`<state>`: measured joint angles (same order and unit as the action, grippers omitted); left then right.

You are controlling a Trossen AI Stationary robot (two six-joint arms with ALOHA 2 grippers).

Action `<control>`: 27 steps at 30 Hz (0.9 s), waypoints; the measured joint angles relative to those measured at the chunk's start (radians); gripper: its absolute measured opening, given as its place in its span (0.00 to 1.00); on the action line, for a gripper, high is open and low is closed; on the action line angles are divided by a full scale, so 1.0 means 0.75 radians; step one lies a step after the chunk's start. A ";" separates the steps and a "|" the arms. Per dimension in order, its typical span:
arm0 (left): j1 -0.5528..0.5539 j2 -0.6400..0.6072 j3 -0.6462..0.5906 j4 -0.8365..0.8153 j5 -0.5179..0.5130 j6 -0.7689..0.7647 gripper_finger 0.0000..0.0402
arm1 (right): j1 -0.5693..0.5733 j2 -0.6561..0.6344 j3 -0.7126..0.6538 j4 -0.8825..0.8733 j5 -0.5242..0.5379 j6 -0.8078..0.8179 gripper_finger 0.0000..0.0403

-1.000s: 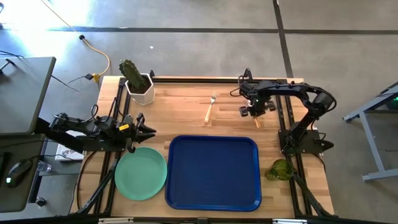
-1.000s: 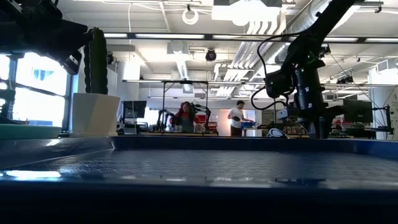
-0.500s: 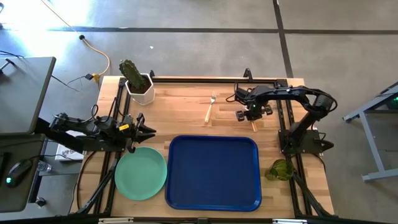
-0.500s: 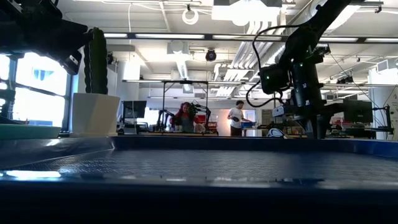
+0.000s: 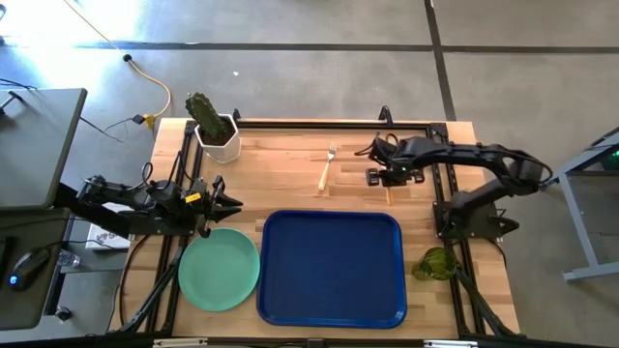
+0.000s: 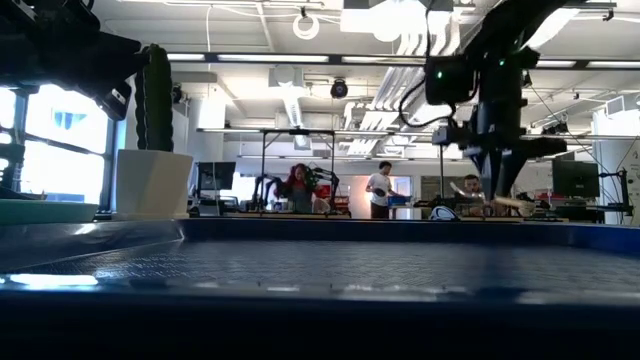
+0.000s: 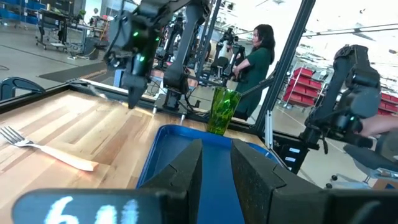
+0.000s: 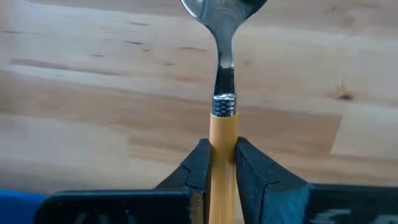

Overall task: Pick and place plate/cup/fork/spoon on tray
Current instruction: Put the orange spoon on the blue tray

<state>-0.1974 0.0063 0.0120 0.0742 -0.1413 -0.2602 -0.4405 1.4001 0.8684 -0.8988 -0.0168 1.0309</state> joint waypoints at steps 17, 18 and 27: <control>0.000 0.000 0.000 0.000 0.001 -0.038 0.18 | 0.313 -0.256 0.035 -0.001 0.088 0.426 0.08; 0.000 0.000 0.000 0.000 0.001 -0.058 0.18 | 0.330 -0.256 0.054 -0.003 0.096 0.431 0.08; 0.000 0.000 0.000 0.001 0.001 -0.186 0.18 | 0.478 -0.251 0.258 -0.101 0.268 0.483 0.08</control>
<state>-0.1972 0.0063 0.0120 0.0746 -0.1410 -0.3996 -0.0820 1.2118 1.0619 -0.9745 0.1842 1.3935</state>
